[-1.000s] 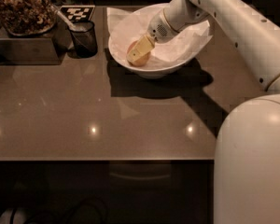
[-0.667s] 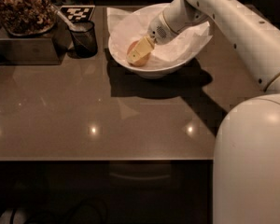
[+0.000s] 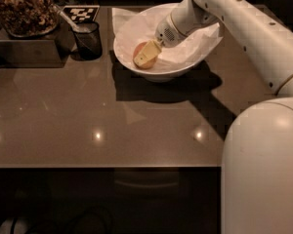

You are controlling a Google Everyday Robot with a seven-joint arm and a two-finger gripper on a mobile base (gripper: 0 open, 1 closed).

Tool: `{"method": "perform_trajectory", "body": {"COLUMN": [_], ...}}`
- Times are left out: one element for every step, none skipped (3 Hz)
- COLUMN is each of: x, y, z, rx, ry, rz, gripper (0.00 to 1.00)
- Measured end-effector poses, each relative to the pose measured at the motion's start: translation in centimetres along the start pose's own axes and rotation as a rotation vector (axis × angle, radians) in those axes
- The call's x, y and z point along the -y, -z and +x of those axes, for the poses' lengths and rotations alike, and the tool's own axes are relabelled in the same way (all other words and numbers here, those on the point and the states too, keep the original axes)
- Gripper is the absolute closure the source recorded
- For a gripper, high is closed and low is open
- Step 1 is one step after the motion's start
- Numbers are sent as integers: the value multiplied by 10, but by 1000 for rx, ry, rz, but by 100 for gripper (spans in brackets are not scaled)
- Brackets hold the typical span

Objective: Pick apple from white bowl

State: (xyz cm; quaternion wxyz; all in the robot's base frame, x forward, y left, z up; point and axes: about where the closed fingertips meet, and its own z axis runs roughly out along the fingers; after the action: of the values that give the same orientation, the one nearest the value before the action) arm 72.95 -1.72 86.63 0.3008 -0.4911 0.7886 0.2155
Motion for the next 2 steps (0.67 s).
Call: {"method": "perform_trajectory", "body": {"x": [6,10], "y": [-2,-1], "z": [5,9], "rx": [-19,-37], "ry": [-6,-6], "rz": [20,31], "gripper": [69,91]}}
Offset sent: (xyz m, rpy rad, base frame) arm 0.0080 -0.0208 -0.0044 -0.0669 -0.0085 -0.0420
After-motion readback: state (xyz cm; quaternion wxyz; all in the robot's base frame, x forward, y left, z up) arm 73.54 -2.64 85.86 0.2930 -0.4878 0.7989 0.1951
